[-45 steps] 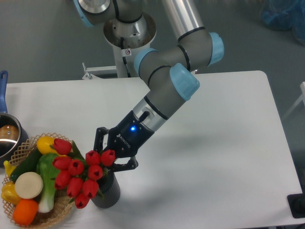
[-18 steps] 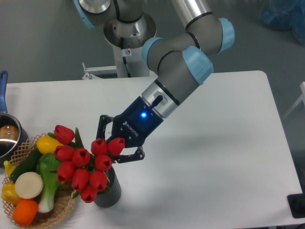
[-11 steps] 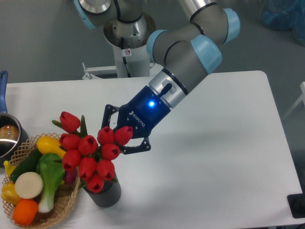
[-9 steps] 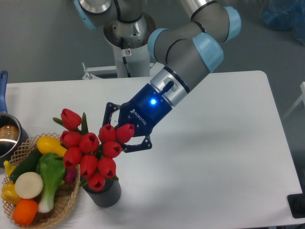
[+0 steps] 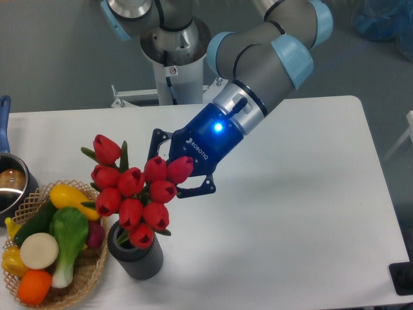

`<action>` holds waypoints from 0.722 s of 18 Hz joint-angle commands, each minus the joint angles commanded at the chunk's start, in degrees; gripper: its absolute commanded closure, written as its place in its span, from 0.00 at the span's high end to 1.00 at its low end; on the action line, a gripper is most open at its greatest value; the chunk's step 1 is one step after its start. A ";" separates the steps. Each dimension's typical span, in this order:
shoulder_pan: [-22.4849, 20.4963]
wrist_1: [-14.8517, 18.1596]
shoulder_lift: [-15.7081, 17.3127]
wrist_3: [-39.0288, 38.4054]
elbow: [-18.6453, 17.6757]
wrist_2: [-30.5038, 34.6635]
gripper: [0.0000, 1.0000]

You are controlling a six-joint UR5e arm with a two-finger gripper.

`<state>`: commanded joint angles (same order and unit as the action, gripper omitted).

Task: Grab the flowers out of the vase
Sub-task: 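Lift the tulip bunch straight up until the stems clear the vase, then carry the held tulips away from the vase over the open table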

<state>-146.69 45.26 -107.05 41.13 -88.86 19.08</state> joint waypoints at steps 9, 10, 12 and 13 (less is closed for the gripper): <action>-6.32 0.09 1.92 0.95 -0.17 -0.45 0.00; -7.29 0.09 2.89 2.97 -0.52 1.12 0.00; -8.35 0.09 3.25 7.10 -1.40 7.78 0.00; -8.62 0.17 3.25 8.34 -1.49 10.17 0.00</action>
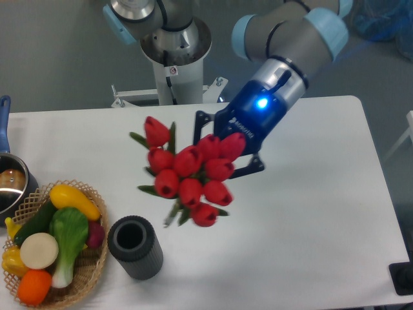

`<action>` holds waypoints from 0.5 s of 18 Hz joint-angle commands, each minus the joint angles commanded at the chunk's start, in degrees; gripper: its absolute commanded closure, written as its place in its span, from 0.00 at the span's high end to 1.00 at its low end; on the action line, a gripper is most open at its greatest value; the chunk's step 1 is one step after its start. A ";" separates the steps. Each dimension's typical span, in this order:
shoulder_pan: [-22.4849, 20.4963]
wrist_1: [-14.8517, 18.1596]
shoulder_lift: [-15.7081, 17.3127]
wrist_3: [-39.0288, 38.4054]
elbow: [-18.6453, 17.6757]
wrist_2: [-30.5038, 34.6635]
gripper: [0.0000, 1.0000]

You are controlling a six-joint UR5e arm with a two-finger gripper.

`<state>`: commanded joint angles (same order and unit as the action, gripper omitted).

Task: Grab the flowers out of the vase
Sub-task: 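Carry the held tulips away from the vase over the open table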

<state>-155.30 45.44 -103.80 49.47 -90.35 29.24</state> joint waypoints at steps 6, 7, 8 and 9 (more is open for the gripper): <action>-3.33 0.26 -0.18 12.11 -2.01 9.41 0.01; -4.21 0.35 -0.18 13.79 -2.46 10.65 0.00; -4.83 0.35 -0.18 14.77 -2.81 11.53 0.00; -5.71 0.53 -0.18 15.21 -2.90 12.58 0.00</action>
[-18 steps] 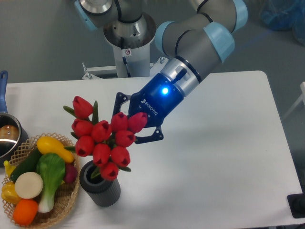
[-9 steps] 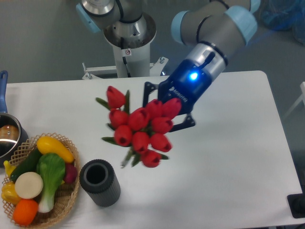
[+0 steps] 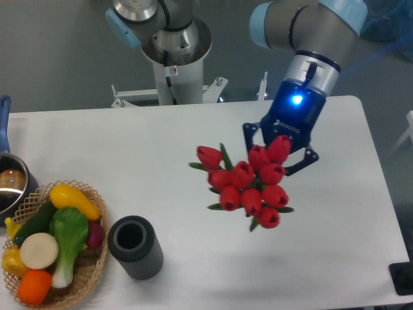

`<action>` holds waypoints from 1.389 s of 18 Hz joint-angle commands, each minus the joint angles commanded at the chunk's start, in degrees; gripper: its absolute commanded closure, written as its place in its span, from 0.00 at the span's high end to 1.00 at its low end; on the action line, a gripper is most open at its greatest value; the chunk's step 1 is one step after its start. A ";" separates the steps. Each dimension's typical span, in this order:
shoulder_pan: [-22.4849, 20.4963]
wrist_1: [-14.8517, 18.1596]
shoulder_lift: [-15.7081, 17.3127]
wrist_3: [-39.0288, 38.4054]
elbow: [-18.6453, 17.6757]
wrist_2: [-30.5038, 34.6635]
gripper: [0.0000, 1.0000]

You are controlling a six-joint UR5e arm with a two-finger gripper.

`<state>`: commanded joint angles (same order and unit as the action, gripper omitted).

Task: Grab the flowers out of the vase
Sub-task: 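Carry the held tulips away from the vase over the open table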

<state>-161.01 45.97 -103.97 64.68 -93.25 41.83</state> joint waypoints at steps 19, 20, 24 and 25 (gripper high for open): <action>0.25 3.87 -4.66 7.48 4.39 31.63 0.04; 0.34 4.57 -4.75 7.56 4.48 32.78 0.04; 0.43 7.47 -5.36 8.35 5.71 37.18 0.04; 0.52 8.08 -5.54 9.40 5.97 37.71 0.04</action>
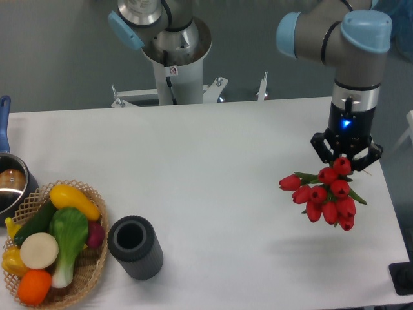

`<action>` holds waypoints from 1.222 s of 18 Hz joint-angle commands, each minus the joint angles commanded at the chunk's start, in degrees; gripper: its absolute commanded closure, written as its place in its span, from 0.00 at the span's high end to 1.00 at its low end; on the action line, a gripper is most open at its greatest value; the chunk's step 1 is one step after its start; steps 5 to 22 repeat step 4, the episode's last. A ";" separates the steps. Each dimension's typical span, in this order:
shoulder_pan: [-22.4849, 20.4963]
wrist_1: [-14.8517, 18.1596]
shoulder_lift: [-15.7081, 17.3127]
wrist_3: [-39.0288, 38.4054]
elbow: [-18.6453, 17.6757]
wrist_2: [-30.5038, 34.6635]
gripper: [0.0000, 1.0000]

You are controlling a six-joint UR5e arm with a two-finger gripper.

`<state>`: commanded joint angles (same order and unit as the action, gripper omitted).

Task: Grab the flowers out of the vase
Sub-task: 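Carry the held tulips away from the vase over the open table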

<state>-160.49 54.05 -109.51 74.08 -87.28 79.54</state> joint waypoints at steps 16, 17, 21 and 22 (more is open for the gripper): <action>0.61 1.24 -0.18 1.15 0.00 4.21 0.04; 0.61 1.24 -0.18 1.15 0.00 4.21 0.04; 0.61 1.24 -0.18 1.15 0.00 4.21 0.04; 0.61 1.24 -0.18 1.15 0.00 4.21 0.04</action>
